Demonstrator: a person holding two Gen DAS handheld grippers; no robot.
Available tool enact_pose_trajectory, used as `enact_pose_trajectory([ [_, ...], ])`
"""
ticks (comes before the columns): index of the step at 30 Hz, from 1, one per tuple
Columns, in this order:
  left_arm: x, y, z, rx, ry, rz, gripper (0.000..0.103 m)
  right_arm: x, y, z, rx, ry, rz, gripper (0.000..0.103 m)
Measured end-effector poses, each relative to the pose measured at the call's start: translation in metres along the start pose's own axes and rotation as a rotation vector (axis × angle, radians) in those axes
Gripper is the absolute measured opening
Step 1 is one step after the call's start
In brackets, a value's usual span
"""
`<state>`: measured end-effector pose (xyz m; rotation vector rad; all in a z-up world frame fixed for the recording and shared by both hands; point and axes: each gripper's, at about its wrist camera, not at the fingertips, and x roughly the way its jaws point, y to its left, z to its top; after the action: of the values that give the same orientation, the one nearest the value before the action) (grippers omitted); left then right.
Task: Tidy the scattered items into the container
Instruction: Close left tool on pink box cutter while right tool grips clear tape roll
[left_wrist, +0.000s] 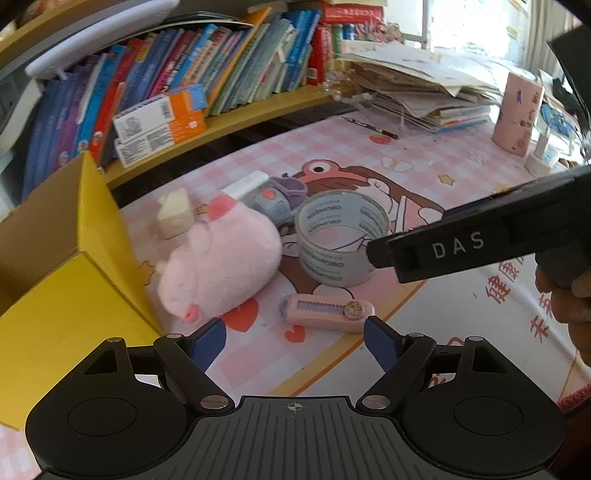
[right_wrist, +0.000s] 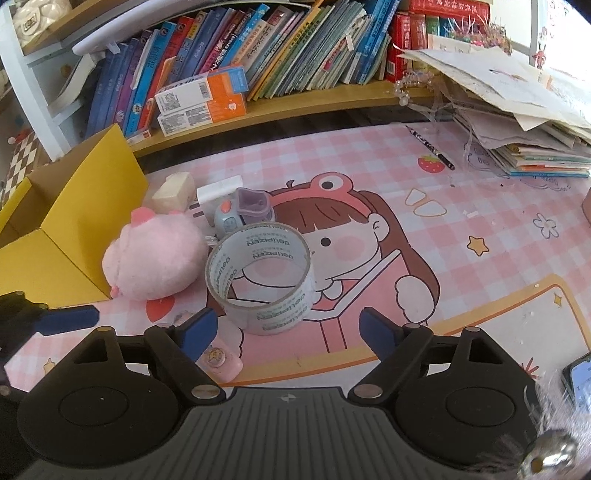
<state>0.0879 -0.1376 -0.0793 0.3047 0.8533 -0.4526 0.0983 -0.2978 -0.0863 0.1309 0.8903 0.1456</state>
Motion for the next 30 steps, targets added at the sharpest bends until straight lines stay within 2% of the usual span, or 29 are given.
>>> enact_pose_trajectory([
  [5, 0.018, -0.006, 0.002, 0.037, -0.002, -0.02, 0.084, 0.006, 0.002, 0.004, -0.006, 0.004, 0.011, 0.084],
  [15, 0.039, -0.009, 0.005, 0.035, -0.019, -0.076, 0.084, 0.022, 0.008, 0.011, -0.033, 0.036, 0.025, 0.085],
  [24, 0.053, -0.004, 0.005, -0.02, 0.009, -0.092, 0.084, 0.039, 0.014, 0.019, -0.059, 0.049, 0.023, 0.088],
  [30, 0.057, -0.007, 0.004, -0.01, 0.014, -0.102, 0.085, 0.049, 0.017, 0.025, -0.076, 0.056, 0.02, 0.088],
])
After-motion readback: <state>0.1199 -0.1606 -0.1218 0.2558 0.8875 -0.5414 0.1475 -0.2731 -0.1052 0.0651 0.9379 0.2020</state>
